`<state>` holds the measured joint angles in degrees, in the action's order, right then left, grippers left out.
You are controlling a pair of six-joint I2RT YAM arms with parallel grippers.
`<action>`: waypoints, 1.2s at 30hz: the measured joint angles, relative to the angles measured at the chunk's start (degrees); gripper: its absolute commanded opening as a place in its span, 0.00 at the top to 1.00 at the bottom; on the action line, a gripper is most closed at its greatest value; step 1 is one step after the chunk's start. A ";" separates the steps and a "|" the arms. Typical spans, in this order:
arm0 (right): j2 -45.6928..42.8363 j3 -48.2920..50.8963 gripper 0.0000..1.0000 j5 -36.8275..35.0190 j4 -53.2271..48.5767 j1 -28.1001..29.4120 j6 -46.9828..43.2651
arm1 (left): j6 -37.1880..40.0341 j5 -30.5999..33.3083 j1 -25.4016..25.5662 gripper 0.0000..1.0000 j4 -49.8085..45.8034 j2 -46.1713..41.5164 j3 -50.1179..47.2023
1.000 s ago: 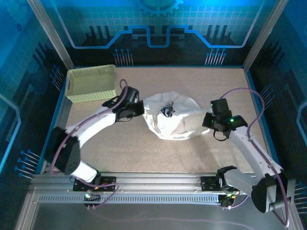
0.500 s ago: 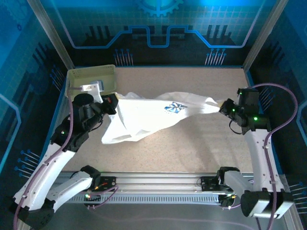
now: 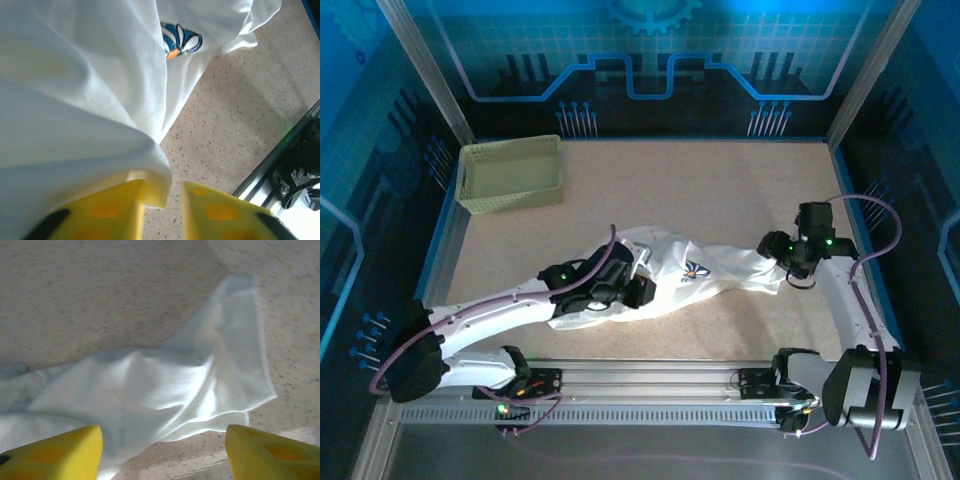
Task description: Fold the inside-out t-shirt
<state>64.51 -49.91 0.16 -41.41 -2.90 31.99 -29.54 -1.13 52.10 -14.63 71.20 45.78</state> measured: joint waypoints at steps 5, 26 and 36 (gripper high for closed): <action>4.17 -6.23 0.30 -3.34 1.22 13.38 -1.01 | -0.20 3.89 -0.33 0.40 -1.31 -3.04 -0.59; 37.29 -21.70 0.80 0.55 6.58 34.73 6.10 | -7.82 2.43 -25.09 0.64 -12.07 13.79 4.13; 40.00 -37.99 1.00 -0.55 2.45 32.98 2.60 | -6.93 0.39 -28.26 1.00 -14.10 19.96 14.91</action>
<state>104.51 -87.90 -0.38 -38.96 30.09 34.59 -36.47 -0.73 23.83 -28.73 91.15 60.69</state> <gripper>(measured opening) 0.068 0.062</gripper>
